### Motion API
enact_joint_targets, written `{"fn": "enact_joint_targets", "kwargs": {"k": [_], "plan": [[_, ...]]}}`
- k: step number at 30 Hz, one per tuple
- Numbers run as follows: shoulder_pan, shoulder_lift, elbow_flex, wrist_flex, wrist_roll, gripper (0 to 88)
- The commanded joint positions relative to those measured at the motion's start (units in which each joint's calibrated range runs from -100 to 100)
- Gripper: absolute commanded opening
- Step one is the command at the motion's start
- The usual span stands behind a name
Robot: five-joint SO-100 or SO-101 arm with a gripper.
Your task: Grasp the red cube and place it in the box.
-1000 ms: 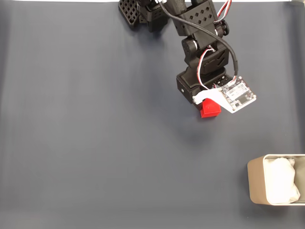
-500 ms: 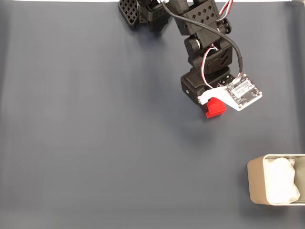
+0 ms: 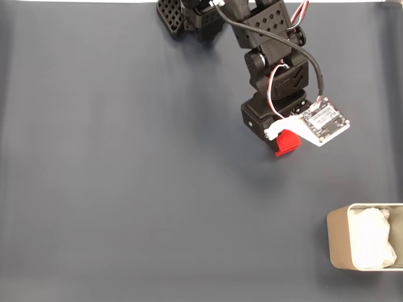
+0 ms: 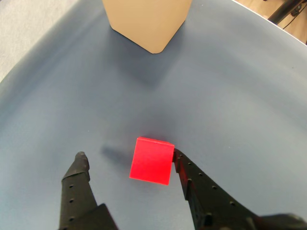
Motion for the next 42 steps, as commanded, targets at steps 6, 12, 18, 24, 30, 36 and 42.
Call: {"fn": "enact_joint_targets", "kwargs": {"k": [6,12,18,24,30,36,42], "plan": [[-1.43,0.24,-3.46,-0.95,0.05,39.2],[-2.28,0.68,-3.65,-1.69,-0.15,39.2],[-2.57,0.68,-3.55,-2.01,-0.29,39.2],[-2.71,0.59,-3.28,-2.26,-0.34,39.0],[-2.28,0.42,-2.55,-2.01,-0.49,32.3],[-2.14,0.33,-2.37,-1.85,0.0,22.4],[-2.21,0.07,-2.37,-1.77,0.78,16.3]]}}
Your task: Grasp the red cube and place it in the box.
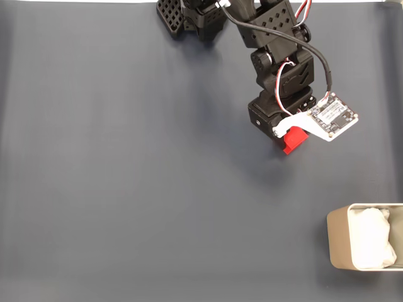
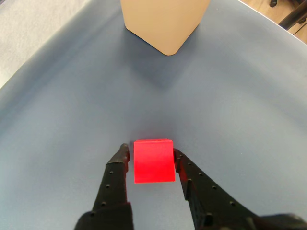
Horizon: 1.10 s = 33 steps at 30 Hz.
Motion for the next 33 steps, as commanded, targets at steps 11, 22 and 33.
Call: {"fn": "enact_joint_targets", "kwargs": {"k": [11,22,33], "plan": [[-0.34,-1.4,-1.82,-0.09,1.81,14.3],[-0.06,-4.09,-2.09,1.64,2.3,2.9],[1.36,-10.94,-12.22,11.47,1.66,1.9]]}}
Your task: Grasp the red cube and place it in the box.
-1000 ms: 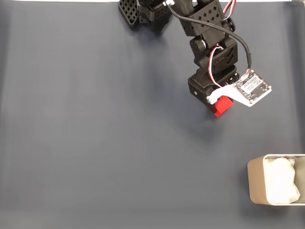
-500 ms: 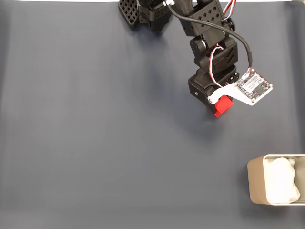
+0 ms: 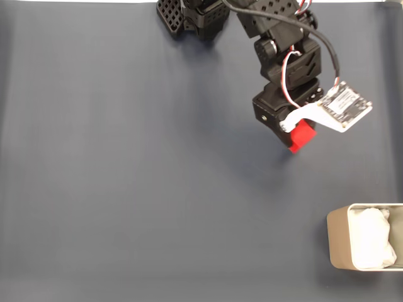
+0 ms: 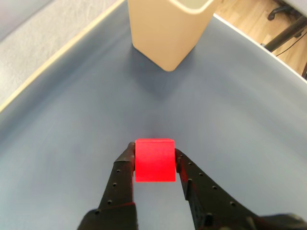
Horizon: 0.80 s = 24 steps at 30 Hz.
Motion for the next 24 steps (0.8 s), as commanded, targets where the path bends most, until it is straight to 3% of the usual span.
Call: {"fn": "enact_joint_targets", "kwargs": {"k": [1,24], "plan": [[1.72,-4.25,-7.71,3.06,0.1,1.9],[6.55,12.22,-49.05,9.29,2.64,1.9]]}}
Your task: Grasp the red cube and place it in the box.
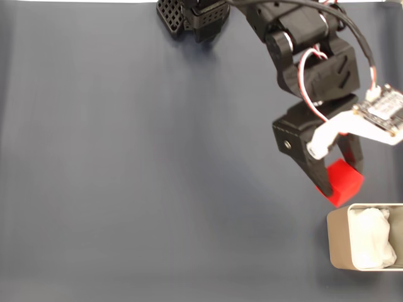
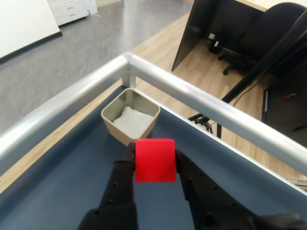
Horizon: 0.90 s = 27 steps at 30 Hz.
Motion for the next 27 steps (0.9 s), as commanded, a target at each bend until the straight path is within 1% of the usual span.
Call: {"fn": "enact_joint_targets", "kwargs": {"k": [1,12,27], "plan": [[0.69,1.45,-8.1,0.3,0.44,1.9],[-0.52,8.64,-15.49,0.05,0.39,1.7],[-1.94,22.24,-30.73,0.38,-0.39,1.5]]}}
